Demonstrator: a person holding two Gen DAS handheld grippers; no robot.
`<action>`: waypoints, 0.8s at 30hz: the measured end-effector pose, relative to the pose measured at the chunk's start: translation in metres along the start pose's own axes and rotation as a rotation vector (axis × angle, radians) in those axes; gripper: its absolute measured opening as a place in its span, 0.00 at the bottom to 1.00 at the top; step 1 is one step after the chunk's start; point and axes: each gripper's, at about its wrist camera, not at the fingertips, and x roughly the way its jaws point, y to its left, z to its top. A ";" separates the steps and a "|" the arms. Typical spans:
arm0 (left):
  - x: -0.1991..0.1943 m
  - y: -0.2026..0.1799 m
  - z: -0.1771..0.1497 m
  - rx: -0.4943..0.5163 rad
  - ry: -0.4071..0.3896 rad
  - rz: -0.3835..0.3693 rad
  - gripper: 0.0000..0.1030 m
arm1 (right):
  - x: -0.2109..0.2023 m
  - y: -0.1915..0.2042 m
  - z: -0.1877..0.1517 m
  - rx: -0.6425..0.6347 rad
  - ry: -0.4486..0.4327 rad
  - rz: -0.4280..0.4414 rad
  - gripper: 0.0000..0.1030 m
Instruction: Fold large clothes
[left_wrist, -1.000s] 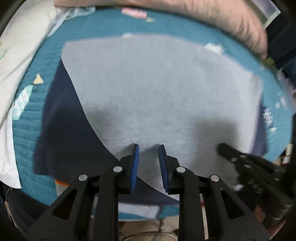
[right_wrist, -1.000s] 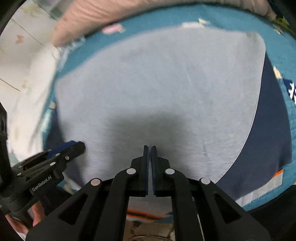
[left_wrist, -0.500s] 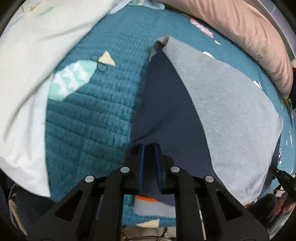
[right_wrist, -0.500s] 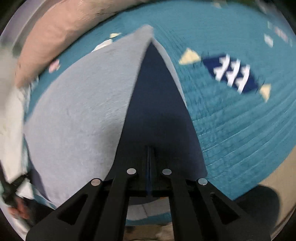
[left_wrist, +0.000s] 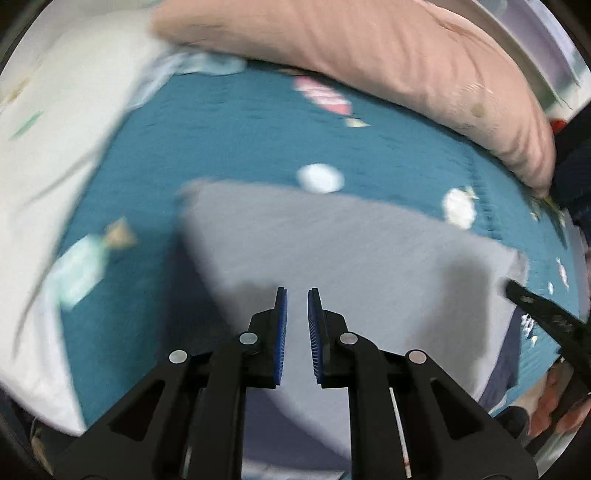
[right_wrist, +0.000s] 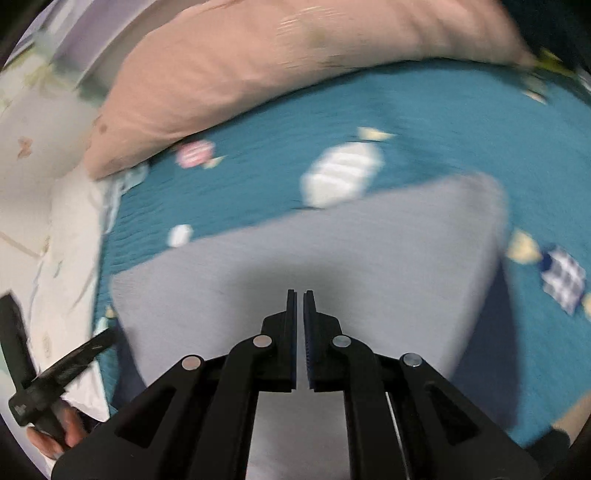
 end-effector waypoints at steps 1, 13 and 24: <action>0.011 -0.010 0.009 0.012 -0.009 -0.052 0.13 | 0.006 0.007 0.002 -0.021 -0.004 0.011 0.05; 0.068 0.038 0.035 0.061 -0.090 0.114 0.13 | 0.060 -0.025 0.022 -0.152 0.015 0.094 0.00; 0.074 0.081 0.029 -0.005 -0.090 0.091 0.02 | 0.047 -0.156 0.024 0.143 -0.044 -0.062 0.00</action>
